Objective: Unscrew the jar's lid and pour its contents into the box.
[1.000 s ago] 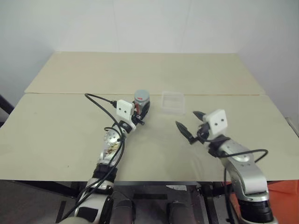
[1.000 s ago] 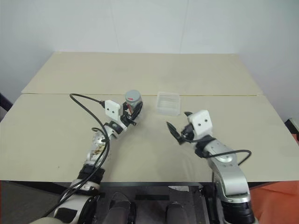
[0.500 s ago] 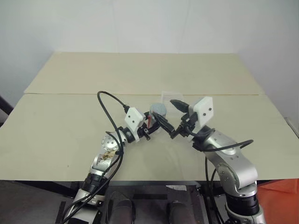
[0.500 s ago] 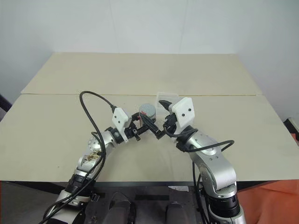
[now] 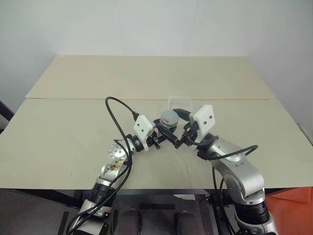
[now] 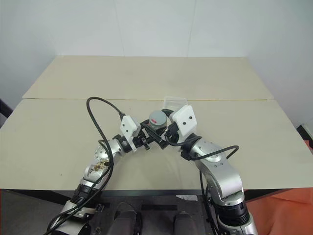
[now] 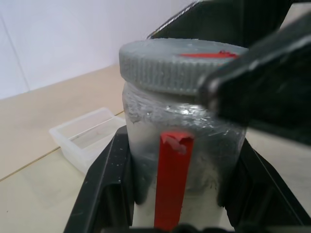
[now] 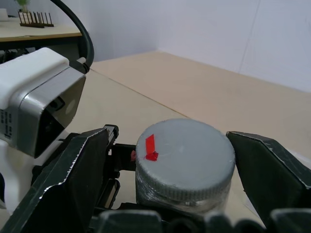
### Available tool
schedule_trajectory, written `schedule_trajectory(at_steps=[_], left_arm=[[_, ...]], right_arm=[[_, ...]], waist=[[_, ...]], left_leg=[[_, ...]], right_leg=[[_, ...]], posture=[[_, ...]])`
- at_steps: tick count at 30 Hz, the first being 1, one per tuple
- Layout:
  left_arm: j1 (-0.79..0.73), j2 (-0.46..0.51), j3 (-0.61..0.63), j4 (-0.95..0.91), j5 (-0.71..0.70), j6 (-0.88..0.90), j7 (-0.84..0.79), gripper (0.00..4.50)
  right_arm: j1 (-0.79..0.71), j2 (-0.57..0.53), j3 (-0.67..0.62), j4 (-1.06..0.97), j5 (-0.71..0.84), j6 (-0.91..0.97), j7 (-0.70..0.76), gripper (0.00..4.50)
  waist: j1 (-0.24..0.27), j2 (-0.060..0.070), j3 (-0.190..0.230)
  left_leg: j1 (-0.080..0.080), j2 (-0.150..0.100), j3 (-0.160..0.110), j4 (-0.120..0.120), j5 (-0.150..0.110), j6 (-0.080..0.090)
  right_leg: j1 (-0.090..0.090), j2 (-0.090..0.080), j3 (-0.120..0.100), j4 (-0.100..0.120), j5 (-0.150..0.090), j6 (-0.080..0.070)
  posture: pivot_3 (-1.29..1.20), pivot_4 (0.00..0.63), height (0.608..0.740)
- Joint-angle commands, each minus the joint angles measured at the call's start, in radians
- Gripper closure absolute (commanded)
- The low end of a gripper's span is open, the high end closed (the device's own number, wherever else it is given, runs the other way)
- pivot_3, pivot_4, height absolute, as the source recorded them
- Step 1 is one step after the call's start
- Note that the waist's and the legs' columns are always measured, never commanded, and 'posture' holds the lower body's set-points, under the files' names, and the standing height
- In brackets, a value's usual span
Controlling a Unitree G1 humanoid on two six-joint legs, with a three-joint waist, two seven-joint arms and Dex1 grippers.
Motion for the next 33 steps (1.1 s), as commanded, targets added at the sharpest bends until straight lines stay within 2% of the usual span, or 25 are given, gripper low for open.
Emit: schedule_trajectory(at_steps=[1,13,16,19,20,28,33], left_arm=[[-0.001,-0.005,-0.002,-0.027,-0.001,-0.019,0.003,2.55],[-0.001,-0.019,-0.004,-0.018,0.001,-0.011,0.009,2.55],[-0.004,-0.022,0.0,-0.018,-0.004,-0.008,0.01,2.55],[-0.005,-0.019,-0.003,-0.009,0.004,-0.013,0.008,2.55],[-0.004,-0.019,-0.003,-0.009,0.004,-0.012,0.007,2.55],[0.013,0.007,-0.012,-0.046,-0.028,0.006,-0.048,2.55],[0.02,0.038,0.001,-0.082,-0.09,0.037,-0.113,2.55]], right_arm=[[-0.022,0.006,-0.009,-0.017,-0.005,-0.034,-0.011,0.0],[-0.02,0.014,-0.018,-0.002,-0.018,-0.052,-0.029,0.0],[-0.014,0.007,-0.011,0.002,-0.025,-0.063,-0.022,0.65],[-0.013,0.006,-0.005,0.006,-0.032,-0.066,-0.023,1.63],[-0.012,0.007,-0.004,0.006,-0.033,-0.067,-0.023,1.71],[-0.016,-0.012,-0.018,0.022,-0.018,-0.074,0.015,1.71],[-0.031,-0.081,-0.056,0.071,0.045,-0.114,0.146,1.71]], waist=[[0.0,0.0,0.0],[0.0,0.0,0.0],[0.0,0.0,0.0],[0.0,0.0,0.0],[0.0,0.0,0.0],[0.0,0.0,0.0],[0.0,0.0,0.0]], left_leg=[[0.0,0.0,0.0,0.0,0.0,0.0],[0.0,0.0,0.0,0.0,0.0,0.0],[0.0,0.0,0.0,0.0,0.0,0.0],[0.0,0.0,0.0,0.0,0.0,0.0],[0.0,0.0,0.0,0.0,0.0,0.0],[0.0,0.0,0.0,0.0,0.0,0.0],[0.0,0.0,0.0,0.0,0.0,0.0]], right_leg=[[0.0,0.0,0.0,0.0,0.0,0.0],[0.0,0.0,0.0,0.0,0.0,0.0],[0.0,0.0,0.0,0.0,0.0,0.0],[0.0,0.0,0.0,0.0,0.0,0.0],[0.0,0.0,0.0,0.0,0.0,0.0],[0.0,0.0,0.0,0.0,0.0,0.0],[0.0,0.0,0.0,0.0,0.0,0.0]], posture=[[0.0,0.15,0.74],[0.0,0.15,0.74],[0.0,0.15,0.74],[0.0,0.15,0.74],[0.0,0.15,0.74],[0.0,0.15,0.74],[0.0,0.15,0.74]])
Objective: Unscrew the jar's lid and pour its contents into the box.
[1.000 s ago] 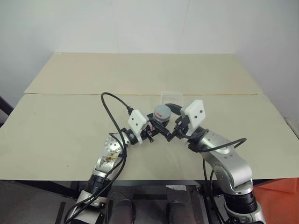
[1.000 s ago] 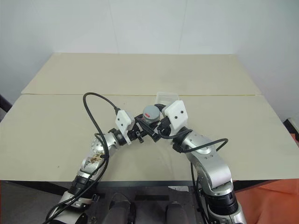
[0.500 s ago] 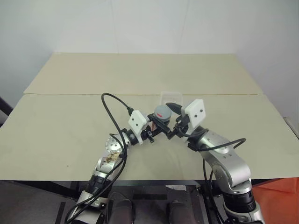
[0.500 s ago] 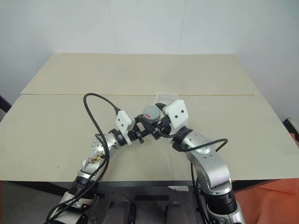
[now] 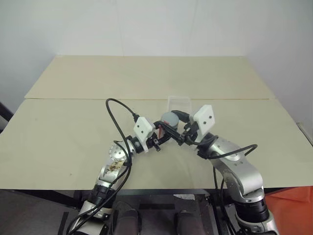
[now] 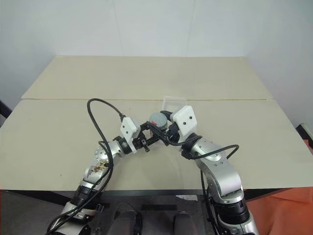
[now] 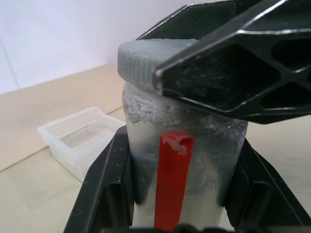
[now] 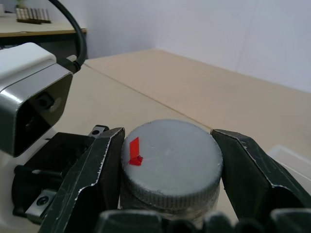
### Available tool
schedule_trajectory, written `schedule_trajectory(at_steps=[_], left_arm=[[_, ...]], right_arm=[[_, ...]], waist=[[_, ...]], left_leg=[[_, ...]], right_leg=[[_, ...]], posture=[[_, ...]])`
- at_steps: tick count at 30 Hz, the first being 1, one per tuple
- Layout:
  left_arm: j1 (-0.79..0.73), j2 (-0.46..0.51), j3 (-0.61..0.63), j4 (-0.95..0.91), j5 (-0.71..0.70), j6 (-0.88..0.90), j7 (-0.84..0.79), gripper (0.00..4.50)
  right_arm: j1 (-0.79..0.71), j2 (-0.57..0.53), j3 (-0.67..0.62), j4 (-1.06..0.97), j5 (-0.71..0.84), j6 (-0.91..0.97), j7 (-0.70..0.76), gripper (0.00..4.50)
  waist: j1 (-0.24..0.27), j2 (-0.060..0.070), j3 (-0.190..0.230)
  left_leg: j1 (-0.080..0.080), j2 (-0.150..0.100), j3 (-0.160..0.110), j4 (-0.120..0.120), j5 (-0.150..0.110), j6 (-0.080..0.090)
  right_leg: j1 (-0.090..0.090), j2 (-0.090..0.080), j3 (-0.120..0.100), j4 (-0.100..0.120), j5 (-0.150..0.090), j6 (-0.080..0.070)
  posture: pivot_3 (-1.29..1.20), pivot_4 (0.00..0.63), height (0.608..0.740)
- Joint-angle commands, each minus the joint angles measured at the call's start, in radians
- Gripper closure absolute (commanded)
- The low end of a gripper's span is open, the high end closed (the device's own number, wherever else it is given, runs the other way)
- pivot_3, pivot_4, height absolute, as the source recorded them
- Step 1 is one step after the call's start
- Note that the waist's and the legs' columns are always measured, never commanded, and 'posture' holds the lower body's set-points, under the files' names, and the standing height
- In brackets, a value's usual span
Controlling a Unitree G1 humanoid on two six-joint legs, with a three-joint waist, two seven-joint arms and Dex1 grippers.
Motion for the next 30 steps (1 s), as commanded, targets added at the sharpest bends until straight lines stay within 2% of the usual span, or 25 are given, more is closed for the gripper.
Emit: schedule_trajectory(at_steps=[1,7,9,12,17,22,29,30], left_arm=[[0.004,0.024,0.002,-0.083,-0.07,0.019,-0.078,2.55],[0.018,0.037,0.011,-0.145,-0.151,0.062,-0.133,2.55],[0.022,0.046,0.006,-0.161,-0.166,0.07,-0.154,2.55],[0.019,0.054,-0.006,-0.16,-0.145,0.061,-0.167,2.55],[0.012,0.035,-0.012,-0.139,-0.127,0.05,-0.159,2.55],[0.014,0.035,-0.012,-0.141,-0.124,0.048,-0.161,2.55],[0.01,0.03,-0.009,-0.131,-0.111,0.037,-0.151,2.55],[0.011,0.028,-0.008,-0.13,-0.11,0.034,-0.151,2.55]], right_arm=[[-0.037,-0.054,-0.064,0.028,0.073,-0.052,0.119,1.71],[-0.137,-0.155,-0.102,0.175,0.236,-0.091,0.414,1.71],[-0.194,-0.197,-0.082,0.258,0.254,-0.113,0.557,1.71],[-0.298,-0.23,-0.037,0.434,0.237,-0.178,0.759,1.71],[-0.441,-0.231,0.027,0.7,0.161,-0.338,0.998,1.71],[-0.563,-0.201,0.052,0.91,0.139,-0.439,1.108,1.71],[-0.591,-0.216,0.079,0.991,0.163,-0.533,1.112,1.71],[-0.592,-0.215,0.077,0.996,0.177,-0.524,1.112,1.36]], waist=[[0.0,0.0,0.0],[0.0,0.0,0.0],[-0.001,0.0,0.0],[-0.002,0.0,0.001],[-0.001,0.0,0.001],[-0.001,0.0,0.001],[0.003,0.001,0.001],[0.003,0.001,0.001]], left_leg=[[0.0,0.0,0.0,0.0,0.0,0.0],[0.0,0.0,0.0,0.0,0.0,0.0],[0.0,0.001,0.0,0.0,0.0,0.0],[0.0,0.001,0.0,0.0,0.0,0.0],[0.001,0.001,0.002,0.0,0.0,0.0],[0.001,0.001,0.002,0.0,0.0,0.0],[0.0,0.001,0.001,0.0,0.0,0.0],[0.0,0.001,0.001,0.0,0.0,0.0]], right_leg=[[0.0,0.0,0.0,0.0,0.0,0.0],[0.0,0.0,0.0,0.0,0.0,0.0],[0.0,0.0,0.0,0.0,0.0,0.0],[0.0,0.0,0.0,0.0,0.0,0.0],[0.0,0.001,0.0,-0.001,0.0,0.0],[0.0,0.001,0.0,0.0,0.0,0.0],[0.0,0.0,0.0,0.0,0.0,0.0],[0.0,0.0,0.0,0.0,0.0,0.0]], posture=[[0.0,0.15,0.74],[0.0,0.15,0.74],[0.0,0.15,0.74],[0.0,0.15,0.74],[0.0,0.15,0.74],[0.0,0.15,0.74],[0.0,0.15,0.74],[0.0,0.15,0.74]])
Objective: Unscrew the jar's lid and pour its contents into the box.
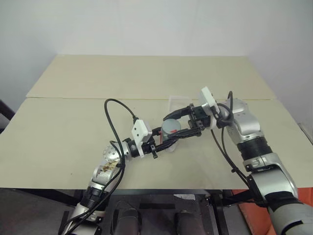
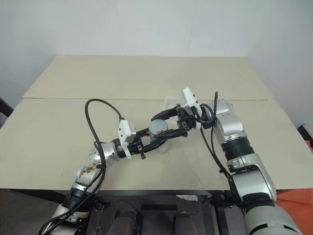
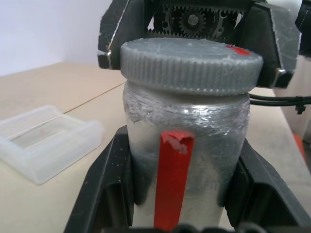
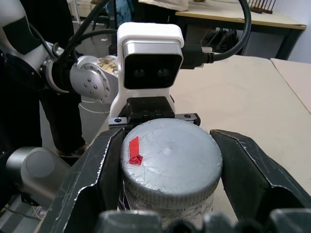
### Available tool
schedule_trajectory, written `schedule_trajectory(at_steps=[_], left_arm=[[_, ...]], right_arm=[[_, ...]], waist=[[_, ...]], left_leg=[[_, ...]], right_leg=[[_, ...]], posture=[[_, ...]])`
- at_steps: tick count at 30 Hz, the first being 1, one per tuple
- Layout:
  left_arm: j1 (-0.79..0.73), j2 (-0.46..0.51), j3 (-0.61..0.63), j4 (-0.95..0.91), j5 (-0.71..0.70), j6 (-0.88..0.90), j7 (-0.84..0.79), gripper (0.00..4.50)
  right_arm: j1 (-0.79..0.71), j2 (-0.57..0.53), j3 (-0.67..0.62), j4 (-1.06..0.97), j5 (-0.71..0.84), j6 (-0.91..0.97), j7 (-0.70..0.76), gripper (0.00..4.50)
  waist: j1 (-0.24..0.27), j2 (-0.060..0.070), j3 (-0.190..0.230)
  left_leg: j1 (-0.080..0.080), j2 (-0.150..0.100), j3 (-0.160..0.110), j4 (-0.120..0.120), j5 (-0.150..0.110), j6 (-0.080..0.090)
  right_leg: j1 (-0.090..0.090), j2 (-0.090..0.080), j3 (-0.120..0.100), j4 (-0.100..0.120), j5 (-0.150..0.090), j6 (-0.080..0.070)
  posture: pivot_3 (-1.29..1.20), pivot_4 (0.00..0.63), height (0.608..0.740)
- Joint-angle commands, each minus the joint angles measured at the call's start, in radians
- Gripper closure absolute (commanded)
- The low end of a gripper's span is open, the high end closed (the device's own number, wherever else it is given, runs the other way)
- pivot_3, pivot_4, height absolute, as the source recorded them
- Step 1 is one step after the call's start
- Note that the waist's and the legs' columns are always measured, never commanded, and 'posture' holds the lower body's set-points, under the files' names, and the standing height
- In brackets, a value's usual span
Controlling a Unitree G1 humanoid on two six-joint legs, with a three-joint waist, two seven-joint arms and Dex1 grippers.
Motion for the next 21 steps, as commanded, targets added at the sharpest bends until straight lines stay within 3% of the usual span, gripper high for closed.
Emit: schedule_trajectory(at_steps=[1,5,8,13,21], left_arm=[[-0.013,-0.02,-0.002,-0.049,-0.028,-0.056,-0.023,2.55],[-0.012,-0.03,0.0,-0.025,-0.021,-0.074,-0.025,2.55],[-0.004,-0.033,-0.001,-0.02,-0.02,-0.081,-0.03,2.55],[0.002,-0.045,0.004,0.009,-0.001,-0.099,-0.008,2.55],[-0.039,-0.07,0.028,0.058,0.026,-0.137,0.057,2.55]], right_arm=[[-0.021,-0.035,-0.043,0.044,0.011,-0.056,0.044,1.0],[-0.023,-0.043,-0.058,0.042,0.056,-0.041,0.044,0.04],[-0.021,-0.049,-0.096,0.023,0.071,-0.015,0.044,0.04],[0.074,-0.106,-0.196,-0.173,0.124,0.026,-0.01,0.04],[0.327,-0.108,-0.322,-0.666,0.095,0.174,-0.446,0.04]], waist=[[-0.001,0.0,0.0],[-0.001,0.0,0.0],[-0.005,0.0,0.0],[0.006,0.001,0.001],[0.013,0.001,0.001]], left_leg=[[0.0,0.0,0.0,0.0,0.0,0.0],[0.0,0.0,0.0,0.0,0.0,0.0],[0.0,0.0,0.0,0.0,0.0,0.0],[-0.001,0.001,-0.001,0.0,0.0,0.0],[-0.001,0.0,-0.001,0.0,0.0,0.0]], right_leg=[[0.0,0.0,0.0,0.0,0.0,0.0],[0.0,0.0,0.0,0.0,0.0,0.0],[0.0,0.0,0.0,0.0,0.0,0.0],[0.0,0.0,0.0,-0.001,0.0,0.0],[0.0,0.0,0.0,0.0,0.0,0.0]], posture=[[0.0,0.15,0.74],[0.0,0.15,0.74],[0.0,0.15,0.74],[0.0,0.15,0.74],[0.0,0.15,0.74]])
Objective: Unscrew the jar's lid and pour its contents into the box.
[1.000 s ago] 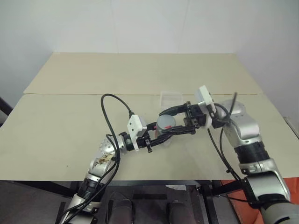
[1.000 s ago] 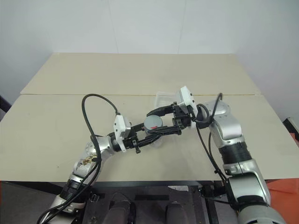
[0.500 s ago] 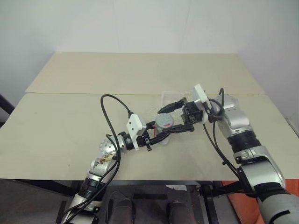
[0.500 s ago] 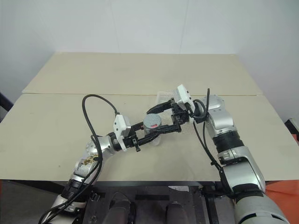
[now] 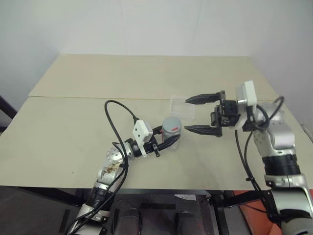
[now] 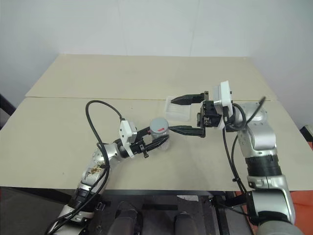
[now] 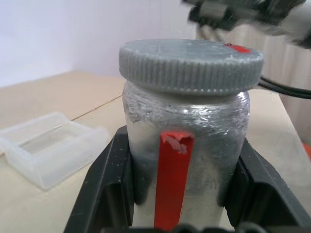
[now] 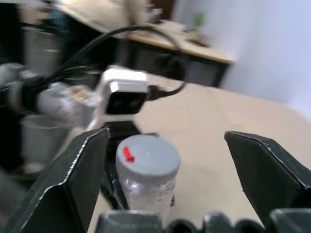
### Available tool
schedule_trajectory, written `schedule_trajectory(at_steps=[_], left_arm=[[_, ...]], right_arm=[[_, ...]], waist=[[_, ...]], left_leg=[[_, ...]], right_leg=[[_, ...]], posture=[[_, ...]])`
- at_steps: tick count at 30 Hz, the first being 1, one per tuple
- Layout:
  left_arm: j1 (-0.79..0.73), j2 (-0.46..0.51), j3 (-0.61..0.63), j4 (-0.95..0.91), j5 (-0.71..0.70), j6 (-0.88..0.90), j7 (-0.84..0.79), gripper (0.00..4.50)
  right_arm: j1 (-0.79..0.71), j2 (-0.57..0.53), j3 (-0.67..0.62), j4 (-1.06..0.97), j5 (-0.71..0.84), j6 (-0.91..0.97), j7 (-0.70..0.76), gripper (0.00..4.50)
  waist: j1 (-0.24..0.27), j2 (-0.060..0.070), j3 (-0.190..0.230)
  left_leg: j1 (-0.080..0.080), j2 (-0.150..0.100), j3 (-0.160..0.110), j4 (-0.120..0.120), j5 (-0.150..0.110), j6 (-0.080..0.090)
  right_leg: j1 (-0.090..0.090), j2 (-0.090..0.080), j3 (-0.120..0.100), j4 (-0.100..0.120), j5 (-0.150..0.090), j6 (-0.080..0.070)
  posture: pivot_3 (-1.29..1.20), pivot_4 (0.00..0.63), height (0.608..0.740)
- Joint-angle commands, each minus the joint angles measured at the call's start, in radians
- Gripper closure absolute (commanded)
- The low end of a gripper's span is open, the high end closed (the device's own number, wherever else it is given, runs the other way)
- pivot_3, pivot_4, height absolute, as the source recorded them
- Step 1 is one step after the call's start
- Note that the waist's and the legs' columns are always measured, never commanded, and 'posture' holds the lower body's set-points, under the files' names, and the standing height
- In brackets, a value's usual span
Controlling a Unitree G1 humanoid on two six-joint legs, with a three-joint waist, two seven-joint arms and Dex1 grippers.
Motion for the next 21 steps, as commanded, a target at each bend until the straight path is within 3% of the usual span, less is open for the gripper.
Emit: schedule_trajectory(at_steps=[1,4,12,21], left_arm=[[-0.036,-0.013,0.015,0.0,0.023,-0.045,0.039,2.55],[-0.05,-0.025,0.017,0.024,0.046,-0.068,0.074,2.55],[-0.073,-0.038,0.023,0.066,0.066,-0.098,0.111,2.55],[-0.092,-0.046,0.021,0.111,0.076,-0.114,0.116,2.55]], right_arm=[[0.085,0.012,-0.06,-0.272,-0.004,0.107,-0.246,0.04],[0.182,0.051,-0.027,-0.463,-0.107,0.205,-0.491,0.04],[0.297,0.197,0.093,-0.693,-0.321,0.346,-0.862,0.04],[0.31,0.265,0.199,-0.706,-0.397,0.383,-0.947,0.04]], waist=[[0.0,0.0,0.0],[-0.001,0.0,0.0],[-0.002,0.0,0.0],[-0.005,0.0,0.0]], left_leg=[[0.0,0.0,0.0,0.0,0.0,0.0],[0.0,0.0,-0.001,0.0,0.0,0.0],[0.0,-0.001,0.0,0.0,0.0,0.0],[0.0,-0.001,-0.001,0.001,0.0,0.0]], right_leg=[[0.0,0.0,0.0,0.0,0.0,0.0],[0.0,0.0,0.0,0.0,0.0,0.0],[0.0,0.001,0.0,0.0,0.0,0.0],[0.0,0.001,0.0,0.0,0.0,0.0]], posture=[[0.0,0.15,0.74],[0.0,0.15,0.74],[0.0,0.15,0.74],[0.0,0.15,0.74]])
